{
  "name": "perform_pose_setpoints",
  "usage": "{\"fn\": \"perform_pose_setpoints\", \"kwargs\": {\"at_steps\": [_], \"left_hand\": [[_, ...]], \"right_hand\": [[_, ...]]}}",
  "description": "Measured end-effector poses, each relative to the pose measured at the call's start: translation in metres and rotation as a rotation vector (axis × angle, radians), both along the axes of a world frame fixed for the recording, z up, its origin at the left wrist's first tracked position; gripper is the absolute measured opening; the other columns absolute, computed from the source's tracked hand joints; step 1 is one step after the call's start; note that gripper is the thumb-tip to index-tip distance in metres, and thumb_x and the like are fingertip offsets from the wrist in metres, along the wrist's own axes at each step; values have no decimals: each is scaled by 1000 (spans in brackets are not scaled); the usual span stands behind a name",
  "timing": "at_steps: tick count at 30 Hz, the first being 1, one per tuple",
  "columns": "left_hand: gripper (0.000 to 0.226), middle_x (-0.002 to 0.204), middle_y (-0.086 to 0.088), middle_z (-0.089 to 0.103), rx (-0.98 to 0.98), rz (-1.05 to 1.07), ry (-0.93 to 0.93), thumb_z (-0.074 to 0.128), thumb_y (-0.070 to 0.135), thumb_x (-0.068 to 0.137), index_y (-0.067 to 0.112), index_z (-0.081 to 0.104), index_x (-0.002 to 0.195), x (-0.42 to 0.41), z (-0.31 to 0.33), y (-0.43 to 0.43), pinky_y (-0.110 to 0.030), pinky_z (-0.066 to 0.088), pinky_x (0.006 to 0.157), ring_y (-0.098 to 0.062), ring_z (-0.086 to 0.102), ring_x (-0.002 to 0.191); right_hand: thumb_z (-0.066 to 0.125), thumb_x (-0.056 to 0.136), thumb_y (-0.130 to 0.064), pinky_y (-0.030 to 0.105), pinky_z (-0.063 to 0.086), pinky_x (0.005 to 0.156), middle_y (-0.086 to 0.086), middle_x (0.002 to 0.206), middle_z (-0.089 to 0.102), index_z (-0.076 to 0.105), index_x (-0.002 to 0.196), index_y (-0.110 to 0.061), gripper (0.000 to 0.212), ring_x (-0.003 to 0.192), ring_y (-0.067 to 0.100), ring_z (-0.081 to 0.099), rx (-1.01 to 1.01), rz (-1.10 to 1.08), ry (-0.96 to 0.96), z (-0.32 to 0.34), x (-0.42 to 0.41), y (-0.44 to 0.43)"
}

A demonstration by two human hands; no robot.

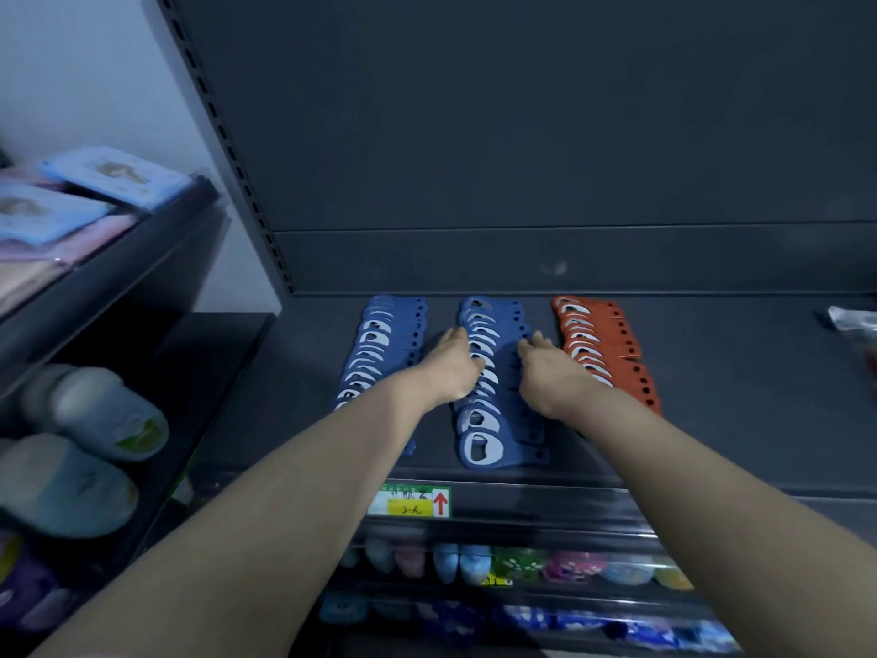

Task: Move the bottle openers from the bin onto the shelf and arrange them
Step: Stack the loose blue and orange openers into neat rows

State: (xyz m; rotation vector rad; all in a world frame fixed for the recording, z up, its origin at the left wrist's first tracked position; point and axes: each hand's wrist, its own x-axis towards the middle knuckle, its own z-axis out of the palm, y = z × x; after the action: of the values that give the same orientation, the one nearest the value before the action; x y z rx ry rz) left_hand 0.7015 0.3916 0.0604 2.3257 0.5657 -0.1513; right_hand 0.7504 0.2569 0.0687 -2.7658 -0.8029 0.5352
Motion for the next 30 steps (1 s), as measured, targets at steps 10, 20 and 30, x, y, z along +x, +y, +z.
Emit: {"fn": "perform_pose_setpoints", "kwargs": {"at_steps": [10,20,30], "left_hand": [[55,157,-2,23,38,-51,-24,43,13,99,10,24,150,-17,1,-4,-31,18,118,-21,23,144],[40,138,-4,48,373,-132,-107,43,11,98,23,55,134,-39,1,-4,-35,40,101,-24,46,125],[41,142,-5,42,356,-161,-78,41,12,99,23,51,136,-34,-7,-17,-36,36,106,-28,36,130]], "right_hand": [[41,82,4,39,45,98,10,136,50,49,130,-11,51,124,30,49,80,67,-188,1,-6,-23],[46,85,-6,35,34,93,-11,131,56,56,129,-30,51,123,19,41,52,205,-425,-14,-33,-63],[39,88,-11,41,22,108,-3,144,44,37,144,-20,56,142,19,20,-21,199,-361,-9,-34,-53]]}}
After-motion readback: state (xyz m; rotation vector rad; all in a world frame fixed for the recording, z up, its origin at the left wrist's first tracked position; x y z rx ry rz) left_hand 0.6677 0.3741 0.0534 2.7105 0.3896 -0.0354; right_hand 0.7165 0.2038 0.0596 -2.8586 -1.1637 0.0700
